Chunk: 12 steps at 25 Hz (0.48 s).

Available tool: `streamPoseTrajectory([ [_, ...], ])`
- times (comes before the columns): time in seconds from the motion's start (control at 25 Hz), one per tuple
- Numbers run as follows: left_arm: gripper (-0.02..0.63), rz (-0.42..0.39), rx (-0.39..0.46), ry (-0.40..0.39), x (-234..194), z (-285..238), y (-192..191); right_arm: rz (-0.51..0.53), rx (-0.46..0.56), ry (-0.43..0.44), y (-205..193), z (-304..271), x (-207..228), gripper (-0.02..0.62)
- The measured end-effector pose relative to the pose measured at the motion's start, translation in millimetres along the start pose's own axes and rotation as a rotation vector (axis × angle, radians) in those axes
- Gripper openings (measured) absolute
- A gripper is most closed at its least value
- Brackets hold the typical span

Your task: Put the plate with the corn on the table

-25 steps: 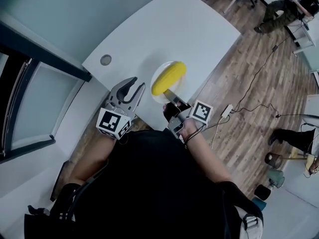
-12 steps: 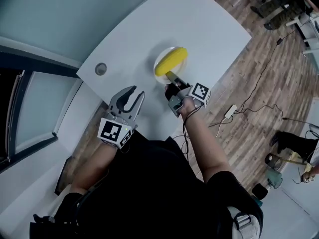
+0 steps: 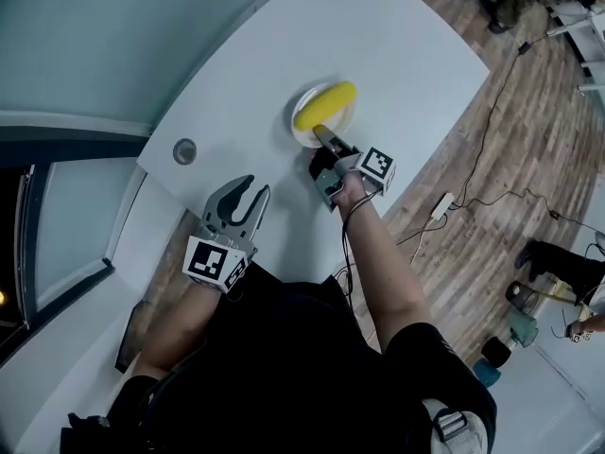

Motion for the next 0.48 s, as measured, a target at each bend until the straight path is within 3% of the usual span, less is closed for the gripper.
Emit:
streamPoseTrajectory([
  [0.24, 0.123, 0.028, -0.021, -0.025, -9, -18, -4, -0.036, 0.041, -0.052, 3, -6, 1, 0.035],
  [0.4, 0.123, 0.039, -0.028, -0.030, -9, -23, -10, 0.061, 0.057, -0.117, 4, 0, 1, 0.034],
  [0.48, 0.123, 0.039, -0.035, -0.038, -12, -27, -8, 0.113, 0.064, -0.124, 5, -1, -7, 0.064],
])
Point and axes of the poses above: the fingertips, and each gripper's own axes: z backward along the fingers, x to its right, y out of its top, the point moved 5 cm from there along z, backward along the fingers, and after that the axes turned 5 degrees about -z, right-handed, at the moved point
